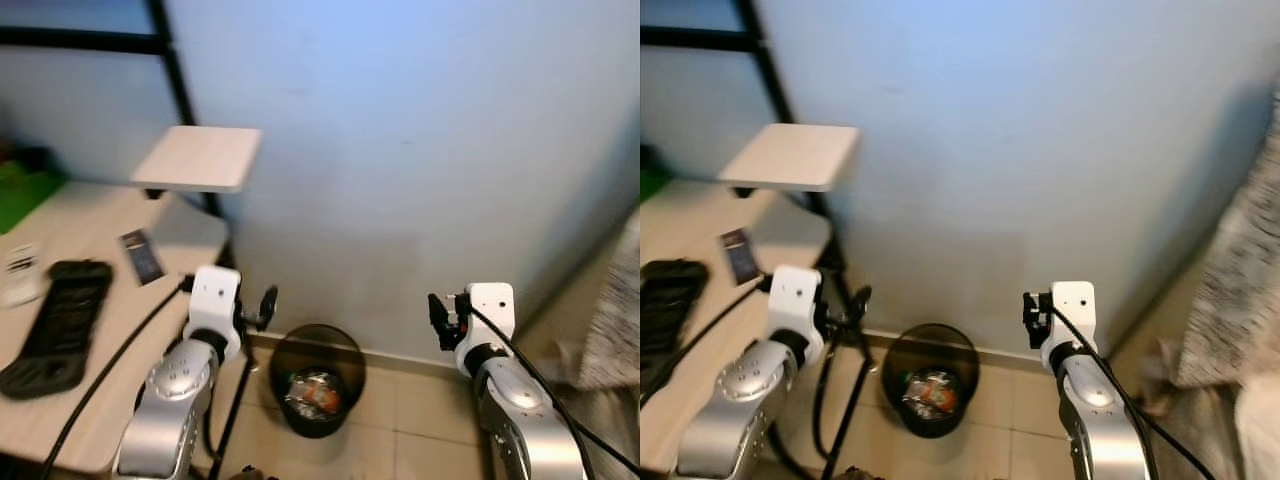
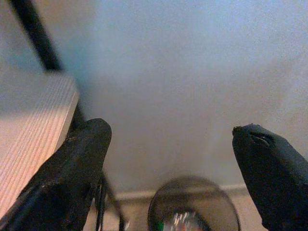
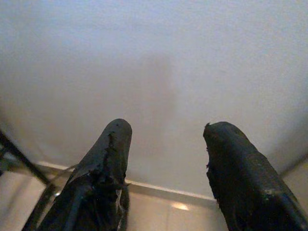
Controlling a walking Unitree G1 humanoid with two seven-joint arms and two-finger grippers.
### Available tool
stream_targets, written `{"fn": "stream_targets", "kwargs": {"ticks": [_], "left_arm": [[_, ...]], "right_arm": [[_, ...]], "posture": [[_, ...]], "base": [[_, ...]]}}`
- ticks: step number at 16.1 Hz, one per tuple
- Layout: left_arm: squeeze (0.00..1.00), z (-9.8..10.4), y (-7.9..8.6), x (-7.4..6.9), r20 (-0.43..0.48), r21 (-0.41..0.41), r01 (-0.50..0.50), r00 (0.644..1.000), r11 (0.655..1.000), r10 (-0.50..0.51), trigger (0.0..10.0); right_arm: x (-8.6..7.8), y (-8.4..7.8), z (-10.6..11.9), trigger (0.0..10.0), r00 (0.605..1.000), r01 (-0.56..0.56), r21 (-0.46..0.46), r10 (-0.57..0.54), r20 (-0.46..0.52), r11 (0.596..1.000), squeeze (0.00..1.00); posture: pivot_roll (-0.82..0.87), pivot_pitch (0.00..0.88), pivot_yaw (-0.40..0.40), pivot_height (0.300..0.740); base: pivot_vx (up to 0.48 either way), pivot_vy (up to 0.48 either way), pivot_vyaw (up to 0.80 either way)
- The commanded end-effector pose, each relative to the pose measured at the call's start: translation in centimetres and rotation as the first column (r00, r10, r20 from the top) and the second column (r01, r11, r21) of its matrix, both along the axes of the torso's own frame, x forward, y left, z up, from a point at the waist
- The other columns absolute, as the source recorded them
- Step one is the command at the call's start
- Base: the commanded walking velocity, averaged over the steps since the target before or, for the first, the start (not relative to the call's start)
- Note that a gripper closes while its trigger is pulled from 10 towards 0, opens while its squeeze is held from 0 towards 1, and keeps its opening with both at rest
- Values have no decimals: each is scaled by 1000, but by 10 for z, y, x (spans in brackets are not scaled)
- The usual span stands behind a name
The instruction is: Clean up the room
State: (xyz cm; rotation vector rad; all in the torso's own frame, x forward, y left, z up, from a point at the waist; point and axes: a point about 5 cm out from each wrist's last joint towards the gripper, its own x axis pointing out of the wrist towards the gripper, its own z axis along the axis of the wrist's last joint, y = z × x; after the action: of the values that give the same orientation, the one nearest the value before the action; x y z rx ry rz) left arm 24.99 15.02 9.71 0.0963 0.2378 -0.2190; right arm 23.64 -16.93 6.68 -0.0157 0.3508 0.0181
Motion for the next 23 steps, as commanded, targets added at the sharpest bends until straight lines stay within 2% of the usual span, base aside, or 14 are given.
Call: {"fn": "stream_targets", "kwargs": {"ticks": [1, 2, 4, 5, 7, 9, 10, 12, 14, 17, 18, 19, 21, 23], "left_arm": [[0, 3, 11, -1, 7, 28, -52, 999, 998, 52, 10000], [0, 7, 21, 0, 20, 31, -117, 993, 993, 116, 10000], [0, 16, 26, -1, 76, -32, -138, 987, 990, 140, 10000], [0, 18, 29, -1, 109, 2, -175, 979, 985, 173, 10000], [0, 16, 19, -4, 75, -33, -120, 990, 992, 122, 10000], [0, 11, 13, -13, 38, -5, -75, 996, 997, 75, 10000], [0, 9, 2, -18, 31, -45, 3, 1000, 999, -2, 10000], [0, 9, 4, -16, 69, 5, -50, 996, 999, 49, 10000], [0, 8, 5, -17, 53, -33, 48, 998, 998, -46, 10000], [0, 14, 17, -16, 46, -125, 25, 999, 992, -19, 10000], [0, 12, 16, -16, 22, -113, 21, 1000, 993, -19, 10000], [0, 8, 14, -22, -16, -165, 33, 999, 986, -36, 10000], [0, 5, 18, -23, -32, -93, -4, 999, 996, 1, 10000], [0, 7, 25, -25, 10, -19, -42, 999, 999, 42, 10000]], "right_arm": [[2, 3, 6, 10000, 999, 0, 9, -1, 38, 1000, 0], [-1, 5, 7, 10000, 999, 6, 17, -7, 43, 1000, 0], [-3, 2, 9, 10000, 998, 22, -4, -21, 66, 1000, 0], [-5, -2, 8, 10000, 998, 46, -2, -46, 44, 999, 0], [-4, -10, 12, 10000, 996, 56, 27, -58, 70, 998, 0], [-9, -12, 14, 10000, 997, 28, 42, -31, 73, 999, 0], [-12, -17, 16, 10000, 996, 31, 66, -36, 81, 997, 0], [-14, -17, 20, 10000, 994, 18, 33, -22, 109, 999, 0], [-15, -13, 17, 10000, 993, 39, 7, -39, 115, 999, 0], [-7, -9, 28, 10000, 975, 102, 4, -101, 198, 995, 0], [-7, -12, 22, 10000, 975, 138, 48, -144, 169, 989, 0], [-10, -7, 18, 10000, 980, 118, 34, -122, 154, 992, 0], [-9, -7, 16, 10000, 978, 154, 63, -162, 134, 986, 0], [-8, 3, 14, 10000, 983, 112, 49, -118, 137, 992, 0]], "posture": [[47, 0, 24, 740], [51, 0, 19, 740], [61, 0, 19, 740], [69, 0, 19, 740], [78, 0, 14, 740], [66, 0, 10, 740], [55, 0, 11, 740], [34, 0, 31, 740], [18, 0, 36, 740], [26, 0, 35, 740], [27, 0, 43, 740], [23, 0, 28, 740], [63, 0, 12, 740], [55, 0, 7, 740]], "base": [[0, 0, 0], [0, 0, 0], [0, 0, 0], [0, 0, 0], [0, 0, 0], [0, 0, -800], [0, 0, -800], [0, 0, -800], [0, 0, -800], [0, 0, -800], [0, 0, -800], [0, 0, -800], [0, 0, -800], [0, 0, -800]]}}
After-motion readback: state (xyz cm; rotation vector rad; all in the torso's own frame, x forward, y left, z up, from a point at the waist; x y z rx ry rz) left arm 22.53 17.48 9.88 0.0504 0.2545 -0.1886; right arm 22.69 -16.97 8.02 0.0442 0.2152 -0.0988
